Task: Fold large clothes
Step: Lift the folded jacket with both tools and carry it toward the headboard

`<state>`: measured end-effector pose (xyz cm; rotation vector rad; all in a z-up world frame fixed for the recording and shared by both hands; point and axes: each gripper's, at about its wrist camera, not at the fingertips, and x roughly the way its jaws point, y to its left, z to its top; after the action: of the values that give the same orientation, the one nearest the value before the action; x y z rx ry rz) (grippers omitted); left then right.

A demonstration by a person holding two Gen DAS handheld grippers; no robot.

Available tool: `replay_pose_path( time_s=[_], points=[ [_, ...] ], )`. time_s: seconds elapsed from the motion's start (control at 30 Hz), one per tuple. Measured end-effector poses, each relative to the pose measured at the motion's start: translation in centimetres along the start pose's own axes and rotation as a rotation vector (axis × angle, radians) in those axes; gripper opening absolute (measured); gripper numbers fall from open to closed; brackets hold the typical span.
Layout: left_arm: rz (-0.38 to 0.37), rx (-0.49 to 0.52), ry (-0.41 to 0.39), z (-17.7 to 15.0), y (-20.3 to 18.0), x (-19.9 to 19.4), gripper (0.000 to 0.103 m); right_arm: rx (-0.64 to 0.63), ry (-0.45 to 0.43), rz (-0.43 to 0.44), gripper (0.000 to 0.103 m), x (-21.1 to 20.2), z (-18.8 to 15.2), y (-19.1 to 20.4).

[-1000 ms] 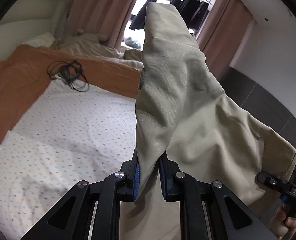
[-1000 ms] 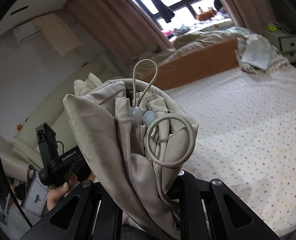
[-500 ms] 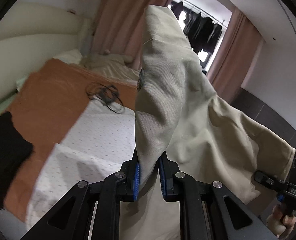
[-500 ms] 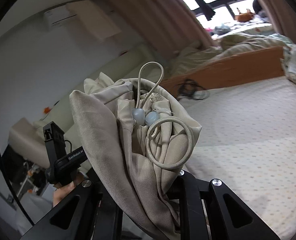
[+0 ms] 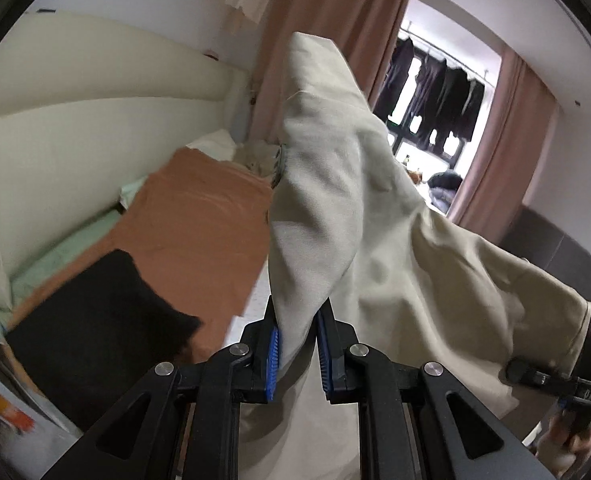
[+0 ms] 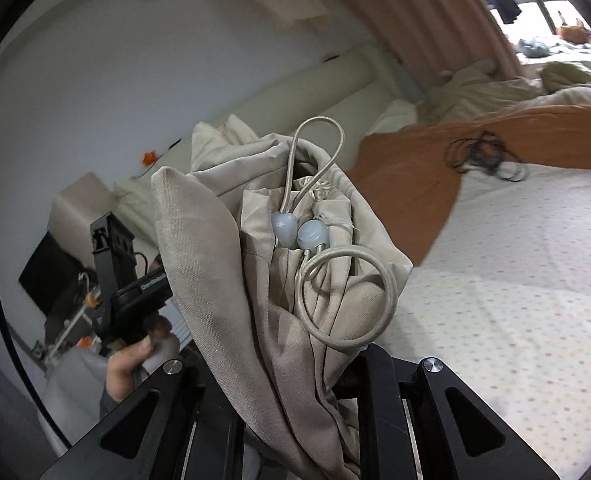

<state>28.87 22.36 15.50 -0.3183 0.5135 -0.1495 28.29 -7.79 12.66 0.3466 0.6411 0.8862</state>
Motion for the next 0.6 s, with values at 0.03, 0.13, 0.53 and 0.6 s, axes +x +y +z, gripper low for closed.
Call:
replay_pose_path(
  time_s=[0.03,0.13,0.53,0.6],
  points=[
    [-0.001,-0.011,-0.004,0.1,1.1,-0.4,0.017,-0.007,0.006,0.000,0.014,0.6,0.1,0.4],
    [0.060,-0.009,-0.018,0.5,3.5,-1.3,0.017,-0.043,0.027,0.022,0.014,3.2,-0.4,2.9],
    [0.266,-0.017,-0.066,3.7,12.2,-4.7,0.016,-0.131,0.132,0.140,0.014,13.7,-1.2,10.9],
    [0.305,-0.036,-0.072,4.1,13.8,-5.6,0.016,-0.141,0.149,0.168,0.014,15.5,-1.5,12.3]
  ],
)
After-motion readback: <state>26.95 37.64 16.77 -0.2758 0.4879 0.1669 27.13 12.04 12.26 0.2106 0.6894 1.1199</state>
